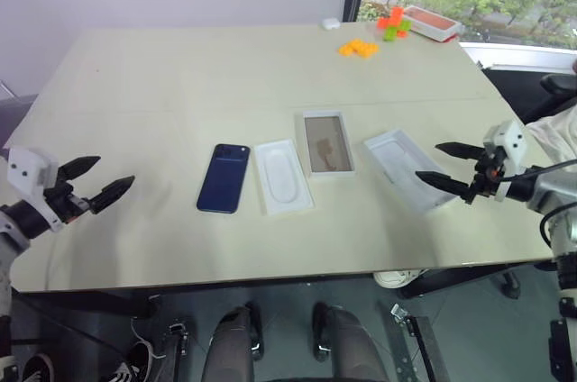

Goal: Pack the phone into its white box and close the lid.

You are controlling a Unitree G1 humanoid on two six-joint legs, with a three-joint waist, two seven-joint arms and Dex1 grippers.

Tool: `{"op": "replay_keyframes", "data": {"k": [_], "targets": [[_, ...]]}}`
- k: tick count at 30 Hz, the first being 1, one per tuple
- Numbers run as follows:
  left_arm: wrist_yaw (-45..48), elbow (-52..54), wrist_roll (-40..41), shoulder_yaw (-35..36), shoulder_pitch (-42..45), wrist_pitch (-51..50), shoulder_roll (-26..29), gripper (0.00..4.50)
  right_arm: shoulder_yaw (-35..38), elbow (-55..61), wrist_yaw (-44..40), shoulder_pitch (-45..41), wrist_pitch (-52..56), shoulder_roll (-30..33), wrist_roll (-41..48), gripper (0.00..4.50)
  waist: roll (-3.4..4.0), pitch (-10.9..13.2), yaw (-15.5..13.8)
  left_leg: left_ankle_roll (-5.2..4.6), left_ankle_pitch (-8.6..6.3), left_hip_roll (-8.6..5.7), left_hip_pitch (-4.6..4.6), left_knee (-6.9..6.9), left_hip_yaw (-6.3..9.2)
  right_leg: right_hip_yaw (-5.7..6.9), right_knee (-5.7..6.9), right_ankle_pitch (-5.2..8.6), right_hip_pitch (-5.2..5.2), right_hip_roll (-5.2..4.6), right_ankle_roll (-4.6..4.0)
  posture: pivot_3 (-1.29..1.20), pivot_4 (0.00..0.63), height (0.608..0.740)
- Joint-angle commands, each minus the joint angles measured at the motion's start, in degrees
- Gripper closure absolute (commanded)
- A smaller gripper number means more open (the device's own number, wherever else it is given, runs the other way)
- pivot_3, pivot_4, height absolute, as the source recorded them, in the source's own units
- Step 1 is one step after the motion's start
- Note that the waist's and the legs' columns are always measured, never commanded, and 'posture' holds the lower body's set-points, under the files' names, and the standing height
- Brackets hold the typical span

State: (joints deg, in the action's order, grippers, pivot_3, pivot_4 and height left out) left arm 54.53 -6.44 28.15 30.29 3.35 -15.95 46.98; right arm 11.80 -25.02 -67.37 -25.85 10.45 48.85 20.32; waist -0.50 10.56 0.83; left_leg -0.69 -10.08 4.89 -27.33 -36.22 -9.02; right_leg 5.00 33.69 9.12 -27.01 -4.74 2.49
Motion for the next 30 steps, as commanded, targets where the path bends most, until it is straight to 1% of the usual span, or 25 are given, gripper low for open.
{"op": "replay_keyframes", "data": {"k": [1, 5, 7, 9, 12, 14, 17, 20, 22, 24, 26, 27, 28, 30], "targets": [[-0.7, 1.5, 0.6, 2.1, -0.7, 0.4, 0.8, 0.03, 0.7, -1.1, -0.4, -1.6, -1.8, 0.8, -0.3, 0.01, 0.0, 0.0, 0.0, 0.0, 0.0, 0.0, 0.0, 0.0, 0.0, 0.0, 0.0, 0.0, 0.0, 0.0, 0.0, 0.0, 0.15, 0.74], [-2.1, 1.2, 0.9, 0.8, 0.8, -2.0, 1.0, 0.03, 0.0, -0.9, -0.5, -2.8, -2.0, 0.0, -0.5, 0.01, 0.0, 0.0, 0.0, 0.01, 0.01, 0.0, 0.0, -0.01, 0.0, 0.0, 0.06, 0.0, -0.02, 0.0, 0.0, 0.0, 0.15, 0.74], [-2.9, 2.7, 2.2, 0.0, 2.1, -4.9, 0.9, 0.03, -0.2, 0.1, -2.0, -3.9, 4.3, -0.3, 2.2, 0.01, 0.0, 0.0, -0.1, 0.01, 0.01, 0.0, 0.0, -0.07, 0.0, 0.0, 0.18, 0.0, -0.02, -0.01, 0.0, 0.0, 0.15, 0.74], [-3.8, 4.4, 3.2, -0.4, 3.1, -7.4, 0.5, 0.03, -0.5, 0.4, -1.2, -4.8, 7.6, -0.6, 2.5, 0.01, -0.01, 0.0, -0.1, 0.02, 0.01, 0.01, 0.0, -0.12, 0.03, 0.0, 0.29, 0.0, -0.04, -0.04, 0.0, 0.0, 0.15, 0.74], [-4.7, 7.5, 4.9, -1.5, 4.2, -11.8, 0.4, 0.03, -2.1, 2.2, 0.0, -4.6, 3.6, -1.3, -0.1, 0.01, -0.01, 0.0, -0.1, 0.02, 0.01, 0.0, 0.01, -0.15, 0.03, -0.01, 0.38, 0.0, -0.04, -0.06, 0.0, 0.0, 0.15, 0.74], [-6.3, 11.2, 5.9, -4.0, 5.1, -17.0, 0.9, 0.03, -3.9, 5.1, 1.5, -5.3, 2.0, -2.3, -1.8, 0.01, 0.0, 0.0, 0.0, 0.02, 0.02, 0.0, 0.02, -0.15, 0.02, -0.01, 0.42, 0.0, -0.04, -0.06, 0.0, 0.0, 0.15, 0.74], [-9.4, 15.9, 9.6, -6.6, 8.4, -25.0, 0.1, 0.03, -5.7, 10.1, 1.9, -6.7, 3.7, -4.3, -1.0, 0.01, -0.01, 0.0, 0.0, 0.08, 0.06, -0.01, 0.03, -0.16, 0.02, -0.01, 0.5, 0.0, -0.04, -0.03, 0.01, 0.0, 0.15, 0.74], [-11.6, 16.3, 13.2, -8.9, 14.0, -31.4, -1.7, 0.03, -7.1, 12.8, 1.1, -7.7, 3.9, -5.4, -0.5, 0.01, -0.01, 0.0, -0.1, 0.18, 0.13, -0.01, 0.04, -0.18, 0.08, -0.01, 0.61, 0.0, -0.04, 0.03, 0.01, 0.0, 0.15, 0.74], [-13.6, 15.9, 14.3, -12.3, 18.3, -37.4, -2.3, 0.03, -8.2, 13.5, 0.3, -8.5, 3.5, -6.0, -0.7, 0.01, -0.01, 0.0, -0.3, 0.2, 0.16, -0.01, 0.07, -0.25, 0.14, 0.0, 0.65, 0.0, 0.02, 0.06, 0.02, 0.0, 0.15, 0.74], [-16.3, 15.1, 16.1, -14.3, 22.8, -41.2, -5.9, 0.03, -8.9, 14.1, -1.7, -9.1, 5.6, -6.4, 0.9, 0.01, 0.0, 0.0, -0.3, 0.2, 0.16, -0.01, 0.11, -0.4, 0.25, 0.05, 0.66, 0.03, 0.18, 0.11, 0.07, 0.0, 0.15, 0.74], [-19.9, 13.4, 15.6, -16.8, 26.4, -45.8, -8.9, 0.03, -9.6, 14.1, -1.8, -9.4, 4.8, -7.0, 0.4, 0.01, -0.01, 0.0, -0.3, 0.18, 0.15, 0.0, 0.16, -0.66, 0.35, 0.09, 0.66, 0.15, 0.39, 0.11, 0.26, 0.0, 0.15, 0.74], [-21.3, 13.3, 13.4, -19.4, 27.4, -45.5, -10.4, 0.03, -9.8, 14.0, -1.5, -9.5, 4.5, -7.6, 0.1, 0.01, -0.01, 0.0, -0.2, 0.17, 0.15, 0.0, 0.16, -0.84, 0.45, 0.14, 0.68, 0.15, 0.52, 0.12, 0.27, 0.0, 0.15, 0.74], [-22.3, 13.1, 13.2, -20.7, 28.4, -46.4, -12.0, 0.03, -9.9, 13.9, -1.4, -9.5, 4.4, -7.9, 0.0, 0.01, -0.01, 0.0, -0.1, 0.14, 0.13, -0.02, 0.16, -0.92, 0.44, 0.13, 0.65, 0.14, 0.56, 0.11, 0.27, 0.0, 0.15, 0.74], [-24.8, 11.7, 14.5, -21.1, 30.4, -50.8, -15.0, 0.03, -10.0, 13.7, -1.3, -9.2, 4.2, -8.3, -0.1, 0.01, -0.02, 0.0, -0.1, 0.13, 0.12, -0.04, 0.16, -0.97, 0.42, 0.09, 0.65, 0.13, 0.56, 0.08, 0.28, 0.0, 0.15, 0.74]]}}
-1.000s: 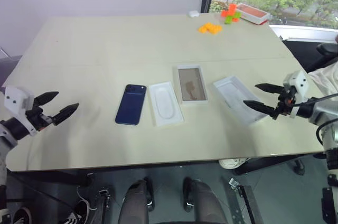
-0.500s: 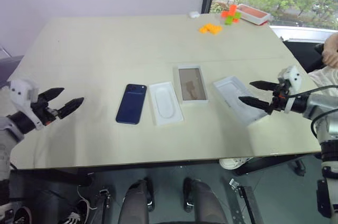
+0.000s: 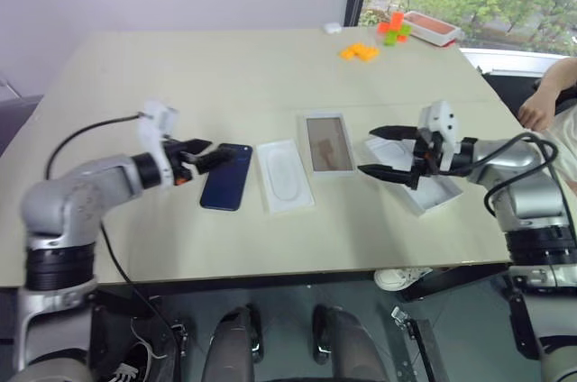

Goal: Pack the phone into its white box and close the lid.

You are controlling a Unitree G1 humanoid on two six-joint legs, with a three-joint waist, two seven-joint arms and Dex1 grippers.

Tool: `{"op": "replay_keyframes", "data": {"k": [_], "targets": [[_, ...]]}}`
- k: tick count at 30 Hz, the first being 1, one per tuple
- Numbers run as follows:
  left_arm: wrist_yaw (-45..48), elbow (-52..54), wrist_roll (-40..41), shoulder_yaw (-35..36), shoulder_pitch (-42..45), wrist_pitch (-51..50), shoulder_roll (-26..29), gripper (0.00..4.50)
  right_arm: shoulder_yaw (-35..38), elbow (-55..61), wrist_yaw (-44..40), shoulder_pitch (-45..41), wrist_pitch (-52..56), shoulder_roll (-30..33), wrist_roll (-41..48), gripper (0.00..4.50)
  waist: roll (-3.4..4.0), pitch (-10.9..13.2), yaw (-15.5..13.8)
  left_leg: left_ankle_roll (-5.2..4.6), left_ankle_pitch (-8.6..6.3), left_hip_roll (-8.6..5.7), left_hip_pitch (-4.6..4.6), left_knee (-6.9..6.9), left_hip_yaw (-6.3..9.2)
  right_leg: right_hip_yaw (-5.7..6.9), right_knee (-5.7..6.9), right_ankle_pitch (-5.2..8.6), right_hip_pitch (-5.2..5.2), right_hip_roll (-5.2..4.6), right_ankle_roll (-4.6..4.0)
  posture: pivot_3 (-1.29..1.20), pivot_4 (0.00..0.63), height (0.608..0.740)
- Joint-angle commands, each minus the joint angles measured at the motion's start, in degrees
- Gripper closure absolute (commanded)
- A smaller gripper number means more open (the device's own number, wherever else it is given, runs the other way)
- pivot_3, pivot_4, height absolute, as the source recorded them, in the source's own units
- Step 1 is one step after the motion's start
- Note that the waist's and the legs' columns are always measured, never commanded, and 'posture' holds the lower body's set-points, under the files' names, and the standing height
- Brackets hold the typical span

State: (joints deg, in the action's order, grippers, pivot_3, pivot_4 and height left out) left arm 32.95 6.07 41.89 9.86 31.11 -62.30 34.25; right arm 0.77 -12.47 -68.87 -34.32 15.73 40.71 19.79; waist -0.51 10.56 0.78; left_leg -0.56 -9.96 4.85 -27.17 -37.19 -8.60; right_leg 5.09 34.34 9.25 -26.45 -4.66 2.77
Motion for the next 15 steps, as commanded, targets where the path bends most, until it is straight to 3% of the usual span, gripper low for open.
{"op": "replay_keyframes", "data": {"k": [1, 15], "targets": [[-4.3, -1.6, 1.0, -0.4, 3.2, -5.6, -3.9, 0.03, 1.0, 1.1, 0.1, -0.6, -1.4, -0.1, 0.4, 0.01, -0.02, 0.0, 0.0, 0.0, 0.0, 0.0, 0.0, 0.0, 0.03, 0.0, 0.01, -0.01, -0.01, 0.0, 0.01, 0.0, 0.15, 0.74], [-18.8, -6.9, 1.4, 6.7, 5.9, -15.6, -19.9, 0.03, 1.1, -0.5, 0.8, -0.1, -3.7, -0.6, -0.3, 0.01, -0.03, 0.0, -0.1, 0.02, 0.01, -0.1, 0.12, -0.11, 0.64, 0.04, 0.28, -0.01, 0.08, 0.09, 0.01, 0.0, 0.15, 0.74]]}}
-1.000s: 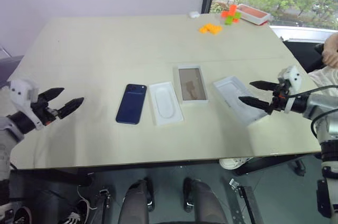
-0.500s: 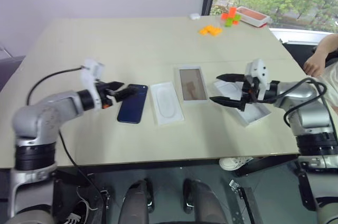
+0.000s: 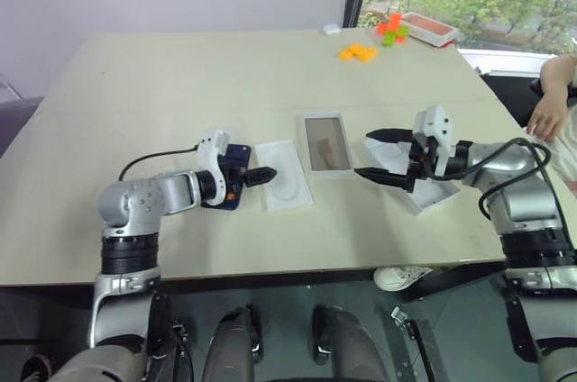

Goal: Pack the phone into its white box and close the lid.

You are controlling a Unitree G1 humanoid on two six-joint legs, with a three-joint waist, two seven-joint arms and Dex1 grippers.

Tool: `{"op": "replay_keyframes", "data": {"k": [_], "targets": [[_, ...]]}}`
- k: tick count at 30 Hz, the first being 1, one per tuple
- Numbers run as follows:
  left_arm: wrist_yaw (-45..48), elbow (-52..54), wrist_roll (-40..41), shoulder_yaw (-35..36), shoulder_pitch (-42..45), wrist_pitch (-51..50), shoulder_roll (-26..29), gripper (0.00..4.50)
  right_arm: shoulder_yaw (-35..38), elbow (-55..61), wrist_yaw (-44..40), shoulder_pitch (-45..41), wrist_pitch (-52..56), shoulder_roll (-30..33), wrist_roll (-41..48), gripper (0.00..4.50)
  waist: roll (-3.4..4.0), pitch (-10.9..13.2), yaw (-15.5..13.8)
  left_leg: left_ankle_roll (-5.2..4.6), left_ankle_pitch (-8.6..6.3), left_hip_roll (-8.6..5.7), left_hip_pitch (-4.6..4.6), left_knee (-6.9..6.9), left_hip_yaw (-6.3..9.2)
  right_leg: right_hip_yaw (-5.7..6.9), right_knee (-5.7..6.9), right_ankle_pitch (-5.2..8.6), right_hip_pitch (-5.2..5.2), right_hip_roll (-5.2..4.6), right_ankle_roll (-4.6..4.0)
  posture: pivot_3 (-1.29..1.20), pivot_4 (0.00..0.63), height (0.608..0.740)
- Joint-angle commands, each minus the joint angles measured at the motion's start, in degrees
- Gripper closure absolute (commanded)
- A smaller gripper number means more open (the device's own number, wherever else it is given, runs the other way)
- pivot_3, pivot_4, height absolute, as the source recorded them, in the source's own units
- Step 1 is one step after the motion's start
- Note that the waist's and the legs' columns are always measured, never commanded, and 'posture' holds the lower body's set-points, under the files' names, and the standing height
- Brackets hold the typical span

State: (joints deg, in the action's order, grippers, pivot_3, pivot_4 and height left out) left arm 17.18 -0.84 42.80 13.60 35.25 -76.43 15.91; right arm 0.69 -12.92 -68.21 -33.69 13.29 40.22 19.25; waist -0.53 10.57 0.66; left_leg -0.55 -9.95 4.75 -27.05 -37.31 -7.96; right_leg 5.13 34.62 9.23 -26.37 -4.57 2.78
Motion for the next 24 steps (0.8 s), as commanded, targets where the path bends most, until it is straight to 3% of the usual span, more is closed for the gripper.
{"op": "replay_keyframes", "data": {"k": [1, 11, 19, 22, 24], "targets": [[-4.2, -0.3, 0.0, 3.5, 2.2, -1.8, -2.3, 0.03, 1.2, -0.3, 0.2, -0.8, -1.5, -0.1, 0.2, 0.01, 0.0, 0.0, 0.0, 0.0, 0.0, -0.01, -0.01, -0.03, 0.02, 0.01, 0.0, 0.0, 0.0, 0.0, 0.0, 0.0, 0.15, 0.74], [-11.3, -2.8, -2.1, 6.5, 4.5, -5.0, -7.6, 0.03, 1.1, -1.0, 0.8, -1.0, -2.8, -0.7, -0.1, 0.01, -0.01, 0.0, 0.1, 0.0, 0.0, -0.03, 0.06, 0.0, 0.1, 0.01, 0.02, 0.0, 0.04, 0.04, 0.0, 0.0, 0.15, 0.74], [-9.8, -3.3, -4.3, 2.6, 3.4, -2.6, -8.7, 0.03, 1.2, 0.3, 1.7, -1.1, -2.6, -0.8, -0.2, 0.01, -0.01, 0.0, -0.1, 0.0, 0.0, -0.08, 0.13, 0.0, 0.1, 0.03, -0.02, 0.0, 0.16, -0.03, -0.01, 0.0, 0.15, 0.74], [-9.7, -3.6, -4.5, 3.0, 3.1, -2.2, -9.2, 0.83, 1.3, 1.1, 1.8, -0.7, -2.3, -0.6, 0.0, 0.0, 0.0, 0.0, 0.0, 0.0, -0.01, -0.08, 0.13, 0.01, 0.1, 0.03, -0.05, -0.01, 0.18, -0.03, -0.01, 0.0, 0.15, 0.74], [-9.5, -3.9, -4.4, 3.4, 3.2, -2.1, -9.7, 1.76, 1.3, 1.5, 1.9, -0.5, -2.1, -0.5, 0.1, 0.0, 0.0, 0.0, -0.1, 0.0, -0.01, -0.08, 0.12, 0.04, 0.11, 0.03, -0.07, -0.01, 0.15, -0.03, -0.01, 0.0, 0.15, 0.74]]}}
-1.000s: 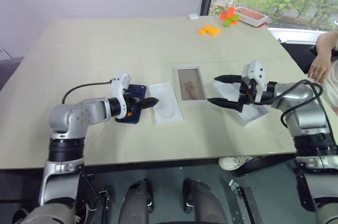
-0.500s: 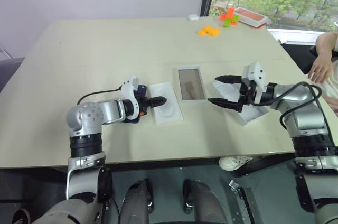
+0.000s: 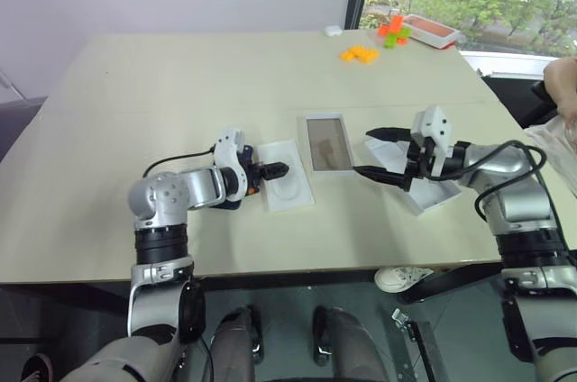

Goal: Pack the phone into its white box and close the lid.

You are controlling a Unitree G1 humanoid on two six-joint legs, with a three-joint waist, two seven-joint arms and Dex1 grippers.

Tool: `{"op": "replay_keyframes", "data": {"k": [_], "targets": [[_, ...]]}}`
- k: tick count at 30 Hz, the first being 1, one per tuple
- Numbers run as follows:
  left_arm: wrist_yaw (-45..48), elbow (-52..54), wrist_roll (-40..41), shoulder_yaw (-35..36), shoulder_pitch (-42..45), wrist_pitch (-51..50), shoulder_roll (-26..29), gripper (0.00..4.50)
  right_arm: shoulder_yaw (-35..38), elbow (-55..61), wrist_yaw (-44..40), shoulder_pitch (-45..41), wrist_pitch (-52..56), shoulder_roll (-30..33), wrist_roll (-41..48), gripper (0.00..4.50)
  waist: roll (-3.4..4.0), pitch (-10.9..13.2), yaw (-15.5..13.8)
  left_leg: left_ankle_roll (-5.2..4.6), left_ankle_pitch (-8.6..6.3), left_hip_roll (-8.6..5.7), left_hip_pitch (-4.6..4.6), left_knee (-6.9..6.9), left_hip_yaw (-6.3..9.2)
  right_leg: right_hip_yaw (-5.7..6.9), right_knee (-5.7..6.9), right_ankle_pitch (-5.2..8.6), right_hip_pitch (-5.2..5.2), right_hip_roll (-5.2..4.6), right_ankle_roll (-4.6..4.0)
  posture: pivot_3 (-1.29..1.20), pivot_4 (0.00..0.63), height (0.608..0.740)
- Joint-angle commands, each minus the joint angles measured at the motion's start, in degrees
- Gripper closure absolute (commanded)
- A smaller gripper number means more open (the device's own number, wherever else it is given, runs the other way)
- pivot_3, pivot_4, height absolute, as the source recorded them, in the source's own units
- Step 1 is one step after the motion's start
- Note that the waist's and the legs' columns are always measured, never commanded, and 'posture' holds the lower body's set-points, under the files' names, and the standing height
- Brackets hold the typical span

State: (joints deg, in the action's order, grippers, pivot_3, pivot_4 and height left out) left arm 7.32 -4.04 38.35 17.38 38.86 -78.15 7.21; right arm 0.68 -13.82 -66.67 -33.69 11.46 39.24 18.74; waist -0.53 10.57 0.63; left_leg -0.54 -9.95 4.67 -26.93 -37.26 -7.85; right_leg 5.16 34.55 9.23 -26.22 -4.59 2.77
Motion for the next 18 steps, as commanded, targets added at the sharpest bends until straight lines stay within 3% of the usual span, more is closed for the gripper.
{"op": "replay_keyframes", "data": {"k": [1, 4, 6, 18], "targets": [[0.5, -0.9, 0.0, -0.2, -0.3, -0.3, -1.2, 2.2, 1.4, 2.6, 0.4, -0.4, -0.1, 0.5, 0.6, 0.0, 0.0, 0.0, 0.0, 0.0, 0.0, 0.0, 0.0, 0.02, 0.0, 0.0, -0.02, 0.0, 0.0, 0.0, 0.0, 0.0, 0.15, 0.74], [0.5, -1.5, 0.2, 0.6, 0.0, -0.6, -2.0, 3.78, 1.4, 3.3, 0.5, -0.3, 0.5, 0.6, 0.8, 0.0, -0.01, 0.0, 0.0, 0.0, 0.0, 0.0, -0.1, 0.06, 0.01, 0.01, -0.12, 0.0, -0.08, 0.01, 0.0, 0.0, 0.15, 0.74], [0.5, -1.4, 0.2, 0.8, 0.1, -0.7, -2.0, 4.46, 1.4, 3.6, 0.7, -0.4, 0.7, 0.6, 0.9, 0.0, -0.02, 0.0, 0.0, 0.0, 0.0, 0.0, -0.19, 0.06, 0.01, 0.01, -0.15, 0.0, -0.14, 0.03, 0.01, 0.0, 0.15, 0.74], [-0.4, 0.1, 2.9, 9.2, 2.3, -5.0, -0.7, 4.46, 1.5, 4.1, 1.3, -0.1, 1.3, 0.6, 0.8, 0.0, -0.03, 0.0, 0.2, 0.0, 0.0, 0.01, -0.16, 0.1, 0.07, 0.01, -0.15, 0.01, -0.17, 0.07, 0.01, 0.0, 0.15, 0.74]]}}
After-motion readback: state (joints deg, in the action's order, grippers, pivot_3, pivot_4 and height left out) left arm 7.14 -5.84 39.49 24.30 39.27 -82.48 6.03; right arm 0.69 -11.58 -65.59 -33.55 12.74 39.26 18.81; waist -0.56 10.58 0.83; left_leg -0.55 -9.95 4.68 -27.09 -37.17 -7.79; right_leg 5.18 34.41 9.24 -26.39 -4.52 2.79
